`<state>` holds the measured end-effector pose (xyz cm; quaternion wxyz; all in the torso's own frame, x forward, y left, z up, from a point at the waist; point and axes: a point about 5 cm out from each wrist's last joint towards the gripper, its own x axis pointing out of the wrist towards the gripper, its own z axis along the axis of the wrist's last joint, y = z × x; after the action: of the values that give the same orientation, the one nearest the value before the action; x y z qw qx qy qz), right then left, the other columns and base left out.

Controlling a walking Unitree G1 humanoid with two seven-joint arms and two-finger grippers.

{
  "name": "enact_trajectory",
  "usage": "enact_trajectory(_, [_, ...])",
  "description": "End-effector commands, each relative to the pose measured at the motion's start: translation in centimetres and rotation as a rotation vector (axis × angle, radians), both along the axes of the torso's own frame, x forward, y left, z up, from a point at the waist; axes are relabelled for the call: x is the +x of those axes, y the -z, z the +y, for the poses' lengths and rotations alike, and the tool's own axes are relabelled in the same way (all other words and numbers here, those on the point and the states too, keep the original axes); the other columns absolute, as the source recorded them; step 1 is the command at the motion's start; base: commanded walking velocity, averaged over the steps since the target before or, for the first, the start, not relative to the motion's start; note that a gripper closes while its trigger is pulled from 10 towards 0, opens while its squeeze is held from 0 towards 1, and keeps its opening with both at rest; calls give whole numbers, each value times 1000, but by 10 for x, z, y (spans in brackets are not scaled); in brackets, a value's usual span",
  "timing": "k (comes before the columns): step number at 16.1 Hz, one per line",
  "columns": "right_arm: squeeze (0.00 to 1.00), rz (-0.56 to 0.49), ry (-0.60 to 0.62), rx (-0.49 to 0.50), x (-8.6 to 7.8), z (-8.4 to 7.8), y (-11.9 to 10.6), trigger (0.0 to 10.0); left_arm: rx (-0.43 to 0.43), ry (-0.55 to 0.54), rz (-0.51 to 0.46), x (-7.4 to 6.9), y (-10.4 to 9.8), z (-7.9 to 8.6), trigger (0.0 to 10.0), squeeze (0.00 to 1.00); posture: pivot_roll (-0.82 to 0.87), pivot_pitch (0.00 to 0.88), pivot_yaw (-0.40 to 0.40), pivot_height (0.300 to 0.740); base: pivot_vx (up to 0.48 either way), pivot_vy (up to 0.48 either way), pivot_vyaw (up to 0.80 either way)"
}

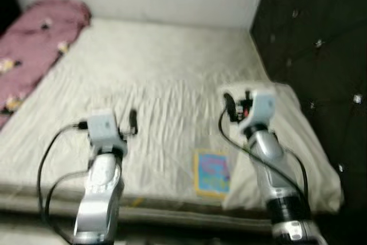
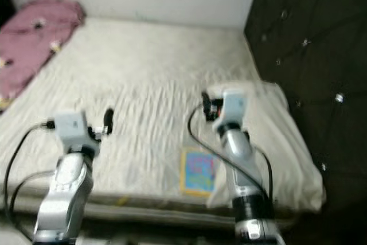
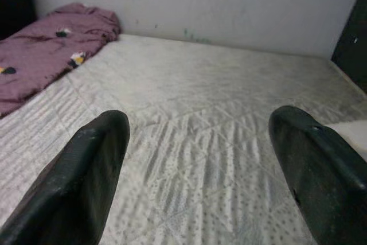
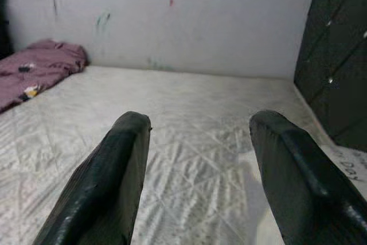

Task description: Clean up the room

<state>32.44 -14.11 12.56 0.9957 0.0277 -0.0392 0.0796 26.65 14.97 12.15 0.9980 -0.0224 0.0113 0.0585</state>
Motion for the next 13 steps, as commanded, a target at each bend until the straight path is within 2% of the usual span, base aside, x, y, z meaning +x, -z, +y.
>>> enact_trajectory(1, [0, -22, -27, 9, 1, 9, -5, 10000, 11, -15, -2, 0, -1, 7, 10000, 0, -18, 0, -17, 740, 0, 480, 0])
enact_trajectory(4, [0, -14, -27, 14, 1, 9, -4, 10000, 7, -13, -2, 1, -2, 6, 10000, 0, -18, 0, -17, 740, 0, 480, 0])
enact_trajectory(8, [0, -13, -30, 10, 1, 10, -4, 10000, 3, -16, -1, 1, -2, 6, 10000, 0, -17, 0, -19, 740, 0, 480, -661])
enact_trajectory(13, [0, -8, -31, 3, 1, 10, -3, 10000, 0, -16, 0, 1, -2, 6, 10000, 0, -18, 0, -18, 740, 0, 480, 0])
